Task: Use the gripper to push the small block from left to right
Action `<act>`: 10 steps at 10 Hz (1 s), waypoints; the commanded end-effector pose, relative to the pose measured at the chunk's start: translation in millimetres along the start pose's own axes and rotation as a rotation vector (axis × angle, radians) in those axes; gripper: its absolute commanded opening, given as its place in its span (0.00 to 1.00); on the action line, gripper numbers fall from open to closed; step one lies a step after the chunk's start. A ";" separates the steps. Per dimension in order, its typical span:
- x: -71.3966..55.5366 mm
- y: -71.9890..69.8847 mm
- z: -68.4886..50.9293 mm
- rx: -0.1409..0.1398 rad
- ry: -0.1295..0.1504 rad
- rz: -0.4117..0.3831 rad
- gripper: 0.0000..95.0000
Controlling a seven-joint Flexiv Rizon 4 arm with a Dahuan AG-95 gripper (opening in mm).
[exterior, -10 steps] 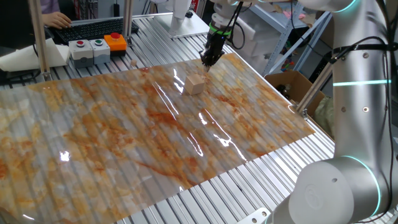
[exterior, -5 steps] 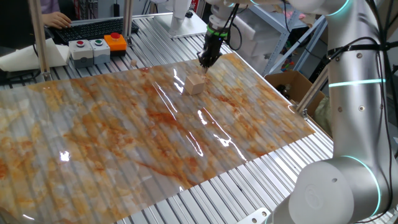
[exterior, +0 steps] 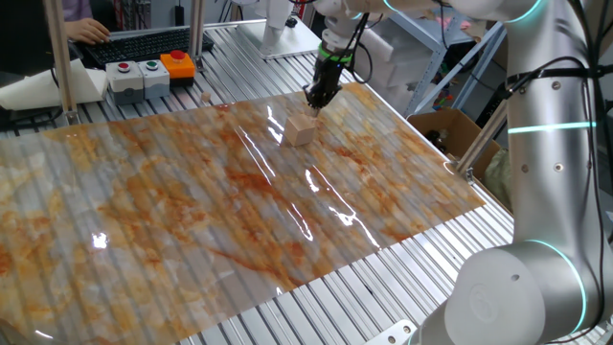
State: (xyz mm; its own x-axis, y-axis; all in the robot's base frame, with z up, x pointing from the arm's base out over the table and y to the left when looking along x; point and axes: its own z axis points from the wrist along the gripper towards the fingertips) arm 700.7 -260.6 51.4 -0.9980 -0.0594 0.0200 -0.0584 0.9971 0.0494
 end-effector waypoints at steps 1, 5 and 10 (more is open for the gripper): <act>1.0 0.1 3.8 0.005 -0.004 0.002 0.00; 3.9 -4.7 14.1 0.005 -0.013 -0.005 0.00; 10.6 1.4 20.3 0.006 -0.027 0.000 0.00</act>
State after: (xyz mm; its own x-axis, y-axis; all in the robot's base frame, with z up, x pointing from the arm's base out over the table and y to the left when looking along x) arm 685.1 -256.8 30.4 -0.9984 -0.0568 -0.0067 -0.0570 0.9974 0.0433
